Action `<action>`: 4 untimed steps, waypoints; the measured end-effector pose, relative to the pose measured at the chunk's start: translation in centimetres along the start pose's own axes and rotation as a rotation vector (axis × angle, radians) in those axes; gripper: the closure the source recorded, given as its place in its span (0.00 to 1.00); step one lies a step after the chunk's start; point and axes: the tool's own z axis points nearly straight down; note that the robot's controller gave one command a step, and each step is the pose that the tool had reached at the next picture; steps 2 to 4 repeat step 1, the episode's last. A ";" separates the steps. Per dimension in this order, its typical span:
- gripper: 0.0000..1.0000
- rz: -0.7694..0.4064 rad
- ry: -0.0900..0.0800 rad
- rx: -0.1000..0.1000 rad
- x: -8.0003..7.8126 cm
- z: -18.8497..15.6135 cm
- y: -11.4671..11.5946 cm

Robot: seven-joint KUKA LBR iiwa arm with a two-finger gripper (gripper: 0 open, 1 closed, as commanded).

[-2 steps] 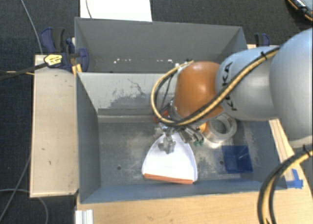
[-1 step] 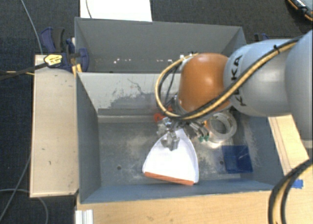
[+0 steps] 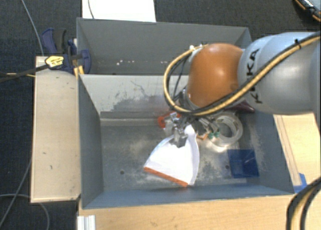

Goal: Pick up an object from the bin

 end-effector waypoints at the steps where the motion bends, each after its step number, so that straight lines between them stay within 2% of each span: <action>1: 1.00 0.004 0.001 -0.001 0.0 -1.6 0.0; 4: 1.00 0.004 0.001 -0.001 0.0 -1.6 0.0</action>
Offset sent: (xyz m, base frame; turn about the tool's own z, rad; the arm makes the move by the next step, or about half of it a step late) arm -0.0003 0.0001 0.0182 0.0027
